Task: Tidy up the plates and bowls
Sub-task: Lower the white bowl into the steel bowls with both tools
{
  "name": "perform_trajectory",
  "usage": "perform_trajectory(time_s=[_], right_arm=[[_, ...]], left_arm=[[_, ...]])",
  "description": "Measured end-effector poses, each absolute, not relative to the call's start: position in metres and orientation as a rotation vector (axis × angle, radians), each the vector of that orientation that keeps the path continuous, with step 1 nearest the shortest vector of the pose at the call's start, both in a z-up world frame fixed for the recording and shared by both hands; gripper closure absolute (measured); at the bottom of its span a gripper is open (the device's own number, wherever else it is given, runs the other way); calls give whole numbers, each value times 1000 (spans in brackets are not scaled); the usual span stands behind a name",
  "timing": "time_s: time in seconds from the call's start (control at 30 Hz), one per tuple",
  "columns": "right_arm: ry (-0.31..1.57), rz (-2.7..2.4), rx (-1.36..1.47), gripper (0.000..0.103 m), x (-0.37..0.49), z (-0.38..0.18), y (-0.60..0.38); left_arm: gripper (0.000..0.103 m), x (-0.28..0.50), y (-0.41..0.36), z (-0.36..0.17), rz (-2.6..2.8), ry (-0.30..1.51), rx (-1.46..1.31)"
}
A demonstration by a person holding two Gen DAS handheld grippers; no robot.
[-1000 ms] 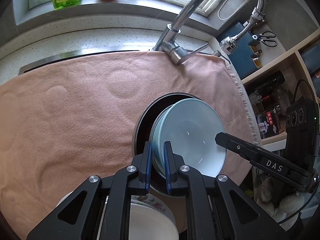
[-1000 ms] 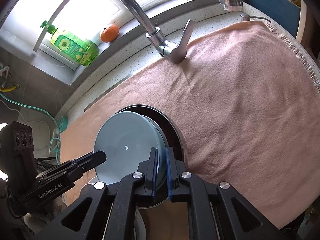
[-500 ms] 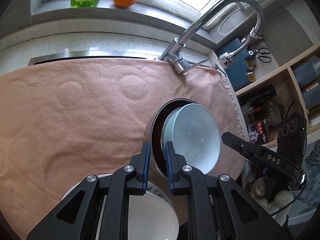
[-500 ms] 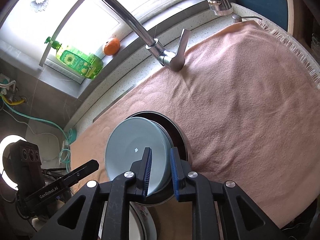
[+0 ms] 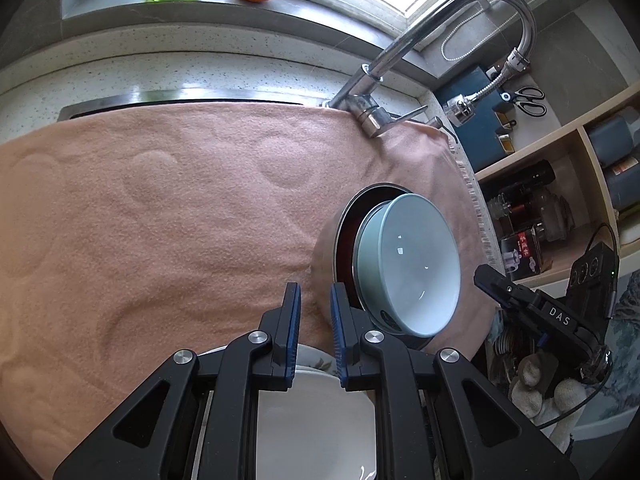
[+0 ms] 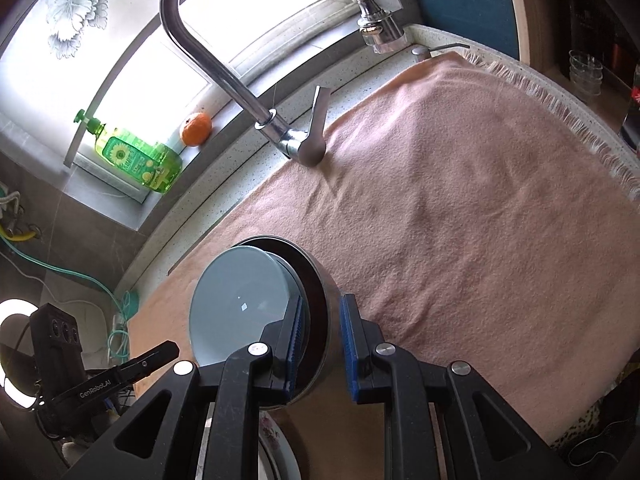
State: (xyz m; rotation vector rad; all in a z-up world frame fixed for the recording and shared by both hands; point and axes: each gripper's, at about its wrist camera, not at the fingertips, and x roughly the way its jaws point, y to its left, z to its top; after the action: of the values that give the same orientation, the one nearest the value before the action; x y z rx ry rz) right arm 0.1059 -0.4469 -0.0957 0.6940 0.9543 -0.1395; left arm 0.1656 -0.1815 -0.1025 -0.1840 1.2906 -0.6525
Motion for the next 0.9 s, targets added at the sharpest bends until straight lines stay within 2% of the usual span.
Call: perform_trajectory(time_s=[0.9], right_arm=[[1062, 61, 556, 86, 134, -127, -446]], left_arm=[[90, 159, -215, -108, -460, 1248, -75]])
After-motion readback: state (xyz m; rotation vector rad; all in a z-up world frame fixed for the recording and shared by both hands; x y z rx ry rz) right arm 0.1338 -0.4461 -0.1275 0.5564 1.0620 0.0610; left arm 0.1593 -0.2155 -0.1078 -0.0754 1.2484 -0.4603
